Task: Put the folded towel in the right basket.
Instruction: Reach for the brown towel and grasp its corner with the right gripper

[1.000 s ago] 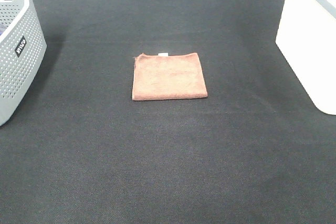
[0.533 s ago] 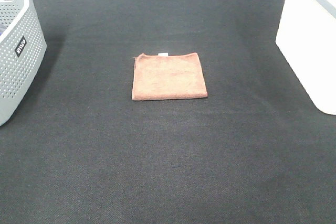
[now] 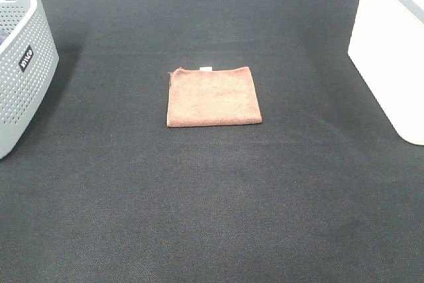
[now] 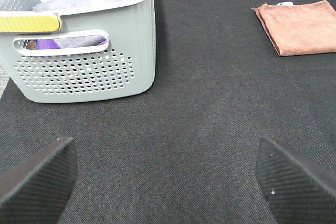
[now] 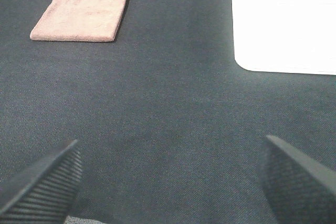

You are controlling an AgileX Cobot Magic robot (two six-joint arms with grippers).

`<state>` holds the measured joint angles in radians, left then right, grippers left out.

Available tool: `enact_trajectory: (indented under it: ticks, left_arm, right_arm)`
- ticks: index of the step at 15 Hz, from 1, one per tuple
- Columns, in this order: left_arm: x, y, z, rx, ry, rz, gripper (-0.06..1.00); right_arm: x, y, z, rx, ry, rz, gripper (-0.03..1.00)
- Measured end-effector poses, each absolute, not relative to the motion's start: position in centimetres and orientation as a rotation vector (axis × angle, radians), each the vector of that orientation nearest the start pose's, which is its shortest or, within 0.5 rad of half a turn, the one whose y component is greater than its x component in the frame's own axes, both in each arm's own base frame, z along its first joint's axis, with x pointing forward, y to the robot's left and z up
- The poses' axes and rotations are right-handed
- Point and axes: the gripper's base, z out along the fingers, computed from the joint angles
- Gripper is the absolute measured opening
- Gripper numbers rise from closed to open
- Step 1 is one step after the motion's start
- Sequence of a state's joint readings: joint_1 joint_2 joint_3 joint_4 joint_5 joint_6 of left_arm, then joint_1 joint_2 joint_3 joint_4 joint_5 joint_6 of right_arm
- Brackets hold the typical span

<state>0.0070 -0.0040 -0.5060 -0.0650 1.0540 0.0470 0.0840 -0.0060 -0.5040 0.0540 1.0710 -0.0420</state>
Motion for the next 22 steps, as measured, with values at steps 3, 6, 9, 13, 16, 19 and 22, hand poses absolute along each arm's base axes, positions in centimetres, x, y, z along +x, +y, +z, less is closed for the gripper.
enact_trajectory:
  ticks: [3, 6, 9, 13, 16, 19, 22]
  left_arm:
    - [-0.60, -0.52, 27.96, 0.044, 2.026, -0.043, 0.87]
    - [-0.60, -0.52, 27.96, 0.044, 2.026, -0.043, 0.87]
    - [-0.60, -0.52, 27.96, 0.044, 2.026, -0.043, 0.87]
    - [-0.60, -0.52, 27.96, 0.044, 2.026, -0.043, 0.87]
    - [-0.60, -0.52, 27.96, 0.044, 2.026, -0.043, 0.87]
    - [-0.60, -0.52, 27.96, 0.044, 2.026, -0.043, 0.87]
    - [-0.60, -0.52, 27.96, 0.044, 2.026, -0.043, 0.87]
  right_arm:
    - [-0.71, 0.37, 27.76, -0.132, 2.040, 0.091, 0.85]
    - [-0.71, 0.37, 27.76, -0.132, 2.040, 0.091, 0.85]
    - [-0.71, 0.37, 27.76, -0.132, 2.040, 0.091, 0.85]
    - [-0.71, 0.37, 27.76, -0.132, 2.040, 0.091, 0.85]
    - [-0.71, 0.37, 27.76, -0.132, 2.040, 0.091, 0.85]
    - [-0.71, 0.37, 27.76, -0.132, 2.040, 0.091, 0.85]
    - [-0.71, 0.37, 27.76, -0.132, 2.040, 0.091, 0.85]
